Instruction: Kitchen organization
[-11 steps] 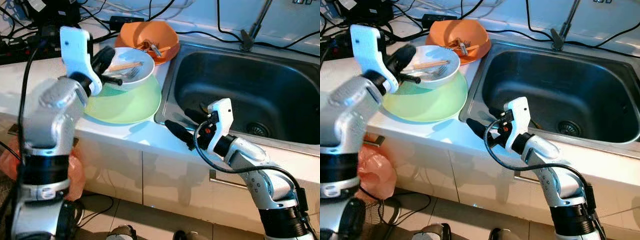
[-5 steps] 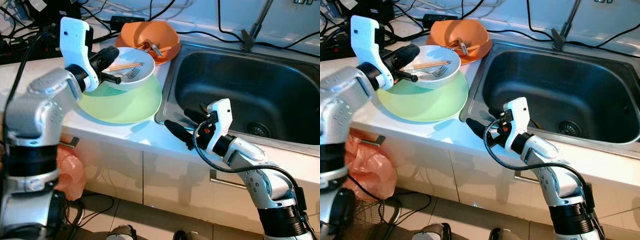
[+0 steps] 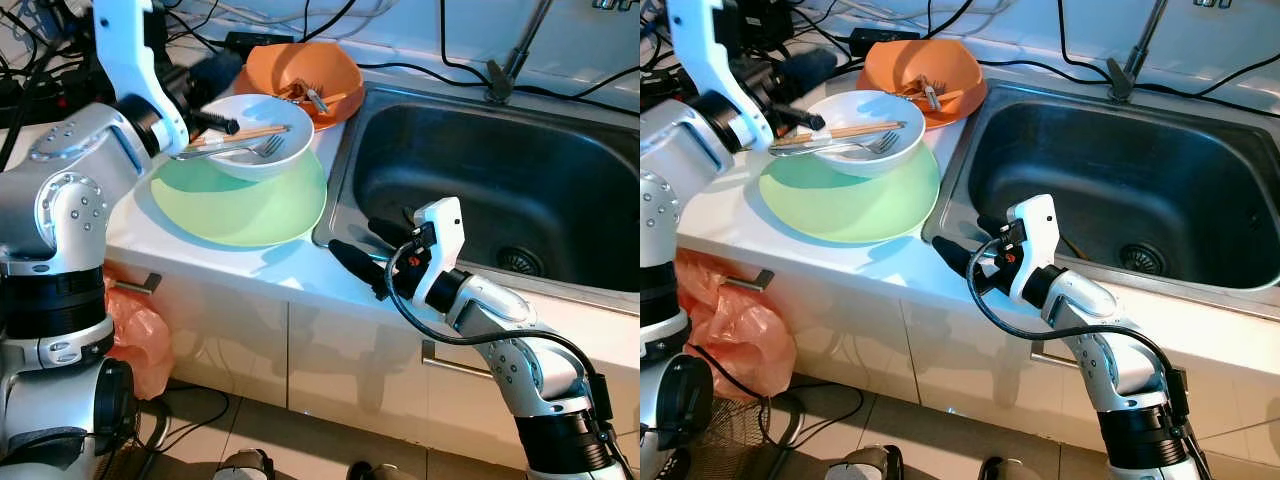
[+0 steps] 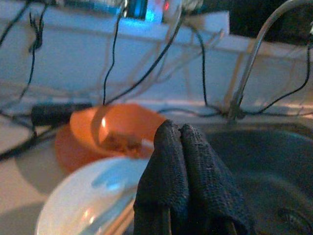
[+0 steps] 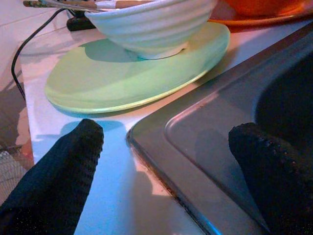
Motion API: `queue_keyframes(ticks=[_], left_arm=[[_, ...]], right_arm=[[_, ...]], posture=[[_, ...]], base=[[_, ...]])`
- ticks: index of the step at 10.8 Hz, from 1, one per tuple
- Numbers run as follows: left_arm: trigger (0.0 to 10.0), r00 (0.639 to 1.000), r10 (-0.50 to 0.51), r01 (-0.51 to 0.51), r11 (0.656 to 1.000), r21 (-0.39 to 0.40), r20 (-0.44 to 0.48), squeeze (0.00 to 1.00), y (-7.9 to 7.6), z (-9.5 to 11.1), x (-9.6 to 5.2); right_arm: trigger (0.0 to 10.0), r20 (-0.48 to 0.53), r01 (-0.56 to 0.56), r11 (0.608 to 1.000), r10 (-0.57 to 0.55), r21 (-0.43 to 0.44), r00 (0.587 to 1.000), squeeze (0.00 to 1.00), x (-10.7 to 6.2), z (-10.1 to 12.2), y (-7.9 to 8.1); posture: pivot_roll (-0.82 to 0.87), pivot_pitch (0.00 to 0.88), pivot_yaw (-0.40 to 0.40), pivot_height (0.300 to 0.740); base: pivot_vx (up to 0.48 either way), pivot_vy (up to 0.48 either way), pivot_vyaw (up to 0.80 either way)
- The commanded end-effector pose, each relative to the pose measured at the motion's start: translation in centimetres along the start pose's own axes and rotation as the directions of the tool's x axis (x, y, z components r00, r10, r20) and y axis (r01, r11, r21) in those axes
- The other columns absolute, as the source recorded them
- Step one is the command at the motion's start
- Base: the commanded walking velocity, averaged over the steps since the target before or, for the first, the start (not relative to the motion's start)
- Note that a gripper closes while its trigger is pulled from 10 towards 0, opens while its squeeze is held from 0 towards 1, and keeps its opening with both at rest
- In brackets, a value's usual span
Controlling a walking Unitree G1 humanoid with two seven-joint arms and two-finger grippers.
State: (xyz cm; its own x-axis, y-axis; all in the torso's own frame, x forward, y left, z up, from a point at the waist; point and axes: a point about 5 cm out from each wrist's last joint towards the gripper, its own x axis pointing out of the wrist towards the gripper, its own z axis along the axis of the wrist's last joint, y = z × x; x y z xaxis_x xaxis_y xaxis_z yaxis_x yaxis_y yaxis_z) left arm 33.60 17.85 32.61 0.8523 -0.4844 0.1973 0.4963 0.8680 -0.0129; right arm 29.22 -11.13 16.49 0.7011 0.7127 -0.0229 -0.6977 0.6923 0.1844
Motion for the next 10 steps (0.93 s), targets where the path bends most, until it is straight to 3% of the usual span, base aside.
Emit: queue_keyframes(ticks=[1, 2, 3, 4, 6, 7, 10], left_arm=[[0.0, 0.997, -0.025, 0.023, 0.999, 0.032, 0.074, 0.0, -0.3, 1.5, -0.1], [10.0, 0.987, 0.071, -0.077, 0.996, 0.038, 0.147, 1.0, 1.3, 2.5, -0.7], [10.0, 0.943, 0.238, -0.271, 0.955, 0.124, 0.231, 1.0, 3.6, 3.1, -1.9], [10.0, 0.897, 0.333, -0.381, 0.916, 0.128, 0.29, 1.0, 4.7, 3.2, -2.8], [10.0, 0.761, 0.524, -0.595, 0.799, 0.089, 0.382, 1.0, 5.8, 1.4, -5.4], [10.0, 0.705, 0.616, -0.661, 0.75, 0.013, 0.351, 1.0, 6.3, -0.8, -6.3], [10.0, 0.719, 0.639, -0.631, 0.765, -0.13, 0.274, 1.0, 4.8, -4.4, -5.7]], right_arm=[[10.0, 0.006, 0.004, 1.0, -0.004, -0.025, 1.0, 0.52, 0.0, 0.3, -0.1], [10.0, 0.005, 0.005, 1.0, -0.005, -0.025, 1.0, 0.52, 0.0, 0.3, -0.1], [10.0, 0.003, 0.006, 1.0, -0.006, -0.024, 1.0, 0.51, -0.1, 0.3, -0.2], [10.0, 0.001, 0.007, 1.0, -0.007, -0.023, 1.0, 0.51, -0.1, 0.2, -0.2], [10.0, -0.002, 0.009, 1.0, -0.009, -0.019, 1.0, 0.51, 0.0, 0.1, -0.2], [10.0, -0.003, 0.008, 1.0, -0.008, -0.018, 1.0, 0.51, 0.0, 0.0, -0.2], [10.0, -0.006, 0.015, 1.0, -0.015, -0.022, 1.0, 0.51, 0.0, 0.1, -0.4]], posture=[[0.12, 0.117, -0.031, 0.74], [0.12, 0.119, -0.033, 0.74], [0.12, 0.122, -0.034, 0.74], [0.13, 0.123, -0.035, 0.74], [0.13, 0.125, -0.038, 0.74], [0.13, 0.126, -0.039, 0.74], [0.12, 0.125, -0.045, 0.74]], base=[[0.0, 0.0, 0.0], [0.0, 0.0, 0.0], [0.0, 0.0, 0.0], [0.0, 0.0, 0.0], [0.0, 0.0, 0.0], [0.0, 0.0, 0.0], [0.0, 0.0, 0.0]])
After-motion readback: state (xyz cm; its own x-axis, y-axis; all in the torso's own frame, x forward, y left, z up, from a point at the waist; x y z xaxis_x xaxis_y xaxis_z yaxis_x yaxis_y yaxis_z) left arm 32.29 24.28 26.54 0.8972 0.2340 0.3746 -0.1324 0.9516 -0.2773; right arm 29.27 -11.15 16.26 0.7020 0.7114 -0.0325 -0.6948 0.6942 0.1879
